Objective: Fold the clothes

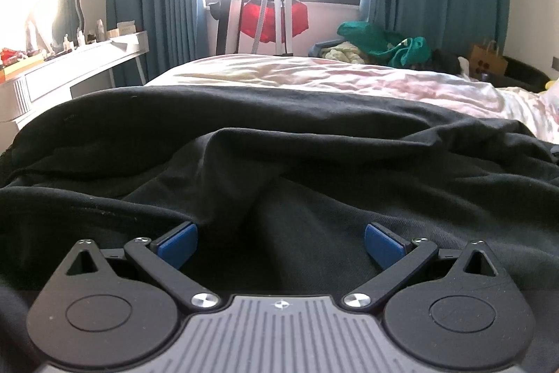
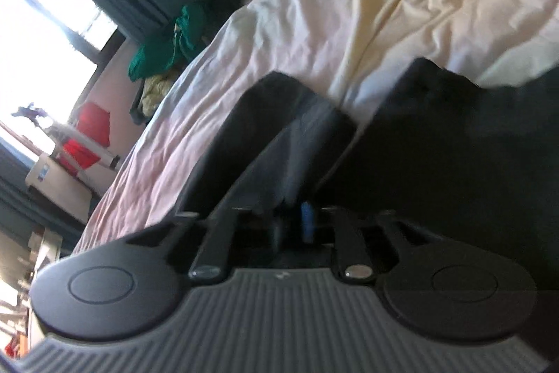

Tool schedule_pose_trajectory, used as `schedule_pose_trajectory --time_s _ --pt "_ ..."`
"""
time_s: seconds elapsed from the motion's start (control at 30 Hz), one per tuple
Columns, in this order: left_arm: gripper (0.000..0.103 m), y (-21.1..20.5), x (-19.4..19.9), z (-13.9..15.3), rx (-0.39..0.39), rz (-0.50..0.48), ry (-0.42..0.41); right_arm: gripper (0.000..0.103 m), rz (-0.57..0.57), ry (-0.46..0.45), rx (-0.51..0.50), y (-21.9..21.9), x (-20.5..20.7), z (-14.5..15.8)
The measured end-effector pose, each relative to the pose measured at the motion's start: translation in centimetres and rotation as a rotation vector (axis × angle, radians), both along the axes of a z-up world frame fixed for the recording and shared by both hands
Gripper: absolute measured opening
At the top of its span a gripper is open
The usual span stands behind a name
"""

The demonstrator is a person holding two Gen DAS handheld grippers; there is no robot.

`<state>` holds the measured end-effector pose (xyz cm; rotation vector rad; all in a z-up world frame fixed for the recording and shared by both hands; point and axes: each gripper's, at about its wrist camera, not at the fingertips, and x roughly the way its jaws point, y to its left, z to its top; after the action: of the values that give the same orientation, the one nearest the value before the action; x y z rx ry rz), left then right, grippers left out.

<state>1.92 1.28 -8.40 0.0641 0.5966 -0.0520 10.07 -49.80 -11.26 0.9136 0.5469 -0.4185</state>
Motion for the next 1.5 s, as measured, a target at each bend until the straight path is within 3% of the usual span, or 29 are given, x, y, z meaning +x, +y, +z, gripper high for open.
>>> schedule_pose_trajectory --time_s 0.1,0.37,0.6,1.0,1.23,1.3,1.4,1.47,1.5 --pt "0.103 0.1 -0.4 0.1 -0.007 -0.002 0.004 0.065 0.046 -0.005 -0.02 2.6 -2.8 1.6" --pt "0.103 -0.1 -2.4 0.6 0.025 -0.039 -0.025 0.066 0.219 -0.041 -0.093 9.6 -8.0 6.0" --pt "0.101 -2.3 -3.0 1.1 0.152 -0.118 -0.055 0.066 0.263 -0.035 -0.158 11.4 -7.1 6.9" --pt "0.1 -10.4 9.2 1.8 0.339 -0.2 -0.113 0.066 0.236 -0.03 -0.036 8.7 -6.3 4.9" --pt "0.088 -13.3 16.3 -1.2 0.38 -0.175 -0.018 0.066 0.259 -0.025 0.002 7.9 -5.5 3.5" --pt "0.082 -13.1 17.1 -1.4 0.366 -0.18 -0.021 0.066 0.251 -0.01 0.011 7.7 -5.1 2.8" --pt "0.05 -12.4 17.3 -1.1 0.325 -0.202 -0.014 0.066 0.243 0.015 0.028 7.6 -4.4 1.9" --pt "0.012 -12.1 17.1 -0.6 0.31 -0.2 -0.011 0.066 0.241 0.017 0.034 7.7 -4.0 1.7" --pt "0.007 -11.9 16.9 -0.2 0.302 -0.198 -0.009 0.066 0.242 0.017 0.035 7.8 -3.9 1.8"
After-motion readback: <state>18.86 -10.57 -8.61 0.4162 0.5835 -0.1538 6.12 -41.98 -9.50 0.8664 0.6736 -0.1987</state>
